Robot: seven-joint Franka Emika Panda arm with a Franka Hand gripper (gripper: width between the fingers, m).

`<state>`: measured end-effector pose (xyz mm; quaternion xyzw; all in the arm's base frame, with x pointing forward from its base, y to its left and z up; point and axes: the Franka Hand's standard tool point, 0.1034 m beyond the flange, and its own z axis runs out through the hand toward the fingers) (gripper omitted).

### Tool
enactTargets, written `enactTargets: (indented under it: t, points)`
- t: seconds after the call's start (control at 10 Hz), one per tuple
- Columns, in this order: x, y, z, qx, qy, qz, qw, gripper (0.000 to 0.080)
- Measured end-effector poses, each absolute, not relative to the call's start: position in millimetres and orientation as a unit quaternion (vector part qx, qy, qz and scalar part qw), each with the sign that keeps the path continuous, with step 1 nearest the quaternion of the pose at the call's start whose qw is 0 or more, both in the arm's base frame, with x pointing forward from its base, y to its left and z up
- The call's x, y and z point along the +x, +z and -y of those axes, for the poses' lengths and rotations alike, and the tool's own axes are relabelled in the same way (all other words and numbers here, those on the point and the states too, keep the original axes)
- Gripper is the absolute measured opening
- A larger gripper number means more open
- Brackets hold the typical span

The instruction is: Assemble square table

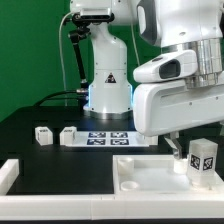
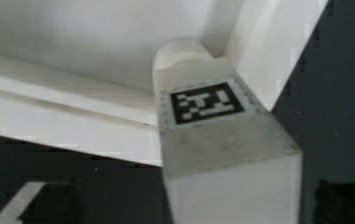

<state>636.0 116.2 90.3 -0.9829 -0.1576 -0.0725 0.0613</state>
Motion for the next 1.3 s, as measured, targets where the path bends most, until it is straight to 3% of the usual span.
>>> enactTargets:
  t: [0.1, 0.3, 0.7, 1.0, 1.3]
  points:
    - [636, 89.8, -116, -0.984, -0.072, 0.149, 0.062, 0.0538]
    - [636, 89.6, -117, -0.989, -0.07, 0.113, 0.066, 0.0287]
    - [638, 90.3, -109, -0.988, -0.053, -0.118, 0.08, 0.029]
    - [637, 88.9, -97, -0.93, -0.013, -0.35, 0.116, 0.029]
    - [636, 86.9, -91, -0.891, 0.004, -0.436, 0.127, 0.0291]
